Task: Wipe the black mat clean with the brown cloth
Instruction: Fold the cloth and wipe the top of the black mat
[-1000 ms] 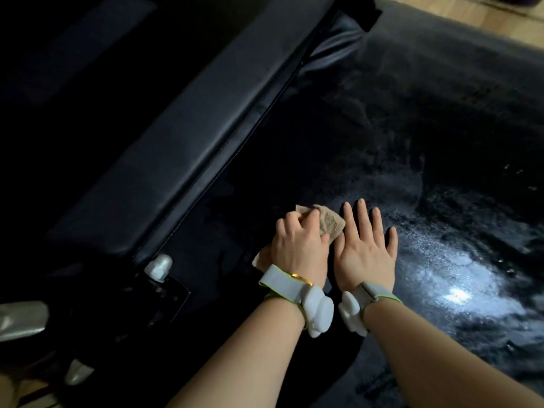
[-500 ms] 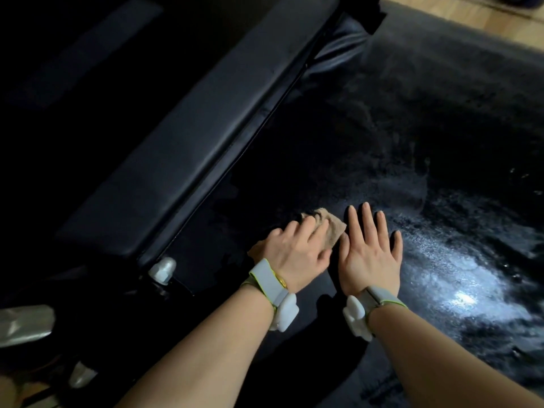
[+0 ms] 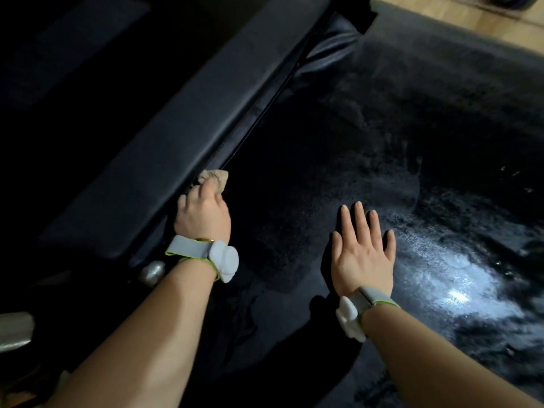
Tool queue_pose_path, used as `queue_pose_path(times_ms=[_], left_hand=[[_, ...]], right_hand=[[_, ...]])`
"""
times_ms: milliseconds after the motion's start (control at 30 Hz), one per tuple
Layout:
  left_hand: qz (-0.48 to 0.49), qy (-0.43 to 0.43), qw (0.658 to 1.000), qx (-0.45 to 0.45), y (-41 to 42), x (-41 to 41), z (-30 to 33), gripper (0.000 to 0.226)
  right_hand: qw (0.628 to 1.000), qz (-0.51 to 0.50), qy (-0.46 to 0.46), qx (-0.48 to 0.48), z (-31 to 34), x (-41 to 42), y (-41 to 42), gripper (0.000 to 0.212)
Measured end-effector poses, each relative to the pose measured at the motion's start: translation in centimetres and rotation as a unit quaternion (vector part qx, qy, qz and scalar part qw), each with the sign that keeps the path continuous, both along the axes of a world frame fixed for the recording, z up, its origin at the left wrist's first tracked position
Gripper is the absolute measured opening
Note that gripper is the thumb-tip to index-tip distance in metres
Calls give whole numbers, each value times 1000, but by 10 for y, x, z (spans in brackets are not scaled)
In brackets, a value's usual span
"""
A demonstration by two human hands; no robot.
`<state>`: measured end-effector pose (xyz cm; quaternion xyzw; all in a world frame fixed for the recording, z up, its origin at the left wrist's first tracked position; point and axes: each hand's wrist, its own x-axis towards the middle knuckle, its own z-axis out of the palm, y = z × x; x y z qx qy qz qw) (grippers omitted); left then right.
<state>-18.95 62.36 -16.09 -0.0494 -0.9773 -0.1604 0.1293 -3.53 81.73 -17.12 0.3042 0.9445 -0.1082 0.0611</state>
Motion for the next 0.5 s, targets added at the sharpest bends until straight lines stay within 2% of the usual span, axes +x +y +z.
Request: queue_pose_path(times_ms=[67, 167, 233, 300, 333, 400, 500], left_hand=[[-10, -7, 1000, 27, 1, 0, -1, 35], [-11, 6, 998, 65, 6, 0, -2, 32], [-133, 10, 989, 65, 33, 28, -4, 35], [-308, 15, 950, 43, 63, 75, -8, 35], [-357, 29, 933, 28, 72, 96, -11, 33], [-373, 50, 926, 15, 79, 113, -15, 31], [-357, 95, 929, -17, 69, 95, -13, 31]], right_hand=[[1000, 0, 1, 3, 0, 0, 0, 54], [1000, 3, 3, 6, -1, -1, 0, 54], [1000, 3, 9, 13, -3, -1, -1, 53], [1000, 2, 9, 15, -4, 0, 1, 55], [1000, 5, 2, 15, -6, 1, 1, 56], [1000, 12, -7, 17, -8, 3, 1, 57], [1000, 5, 6, 25, -6, 1, 0, 57]])
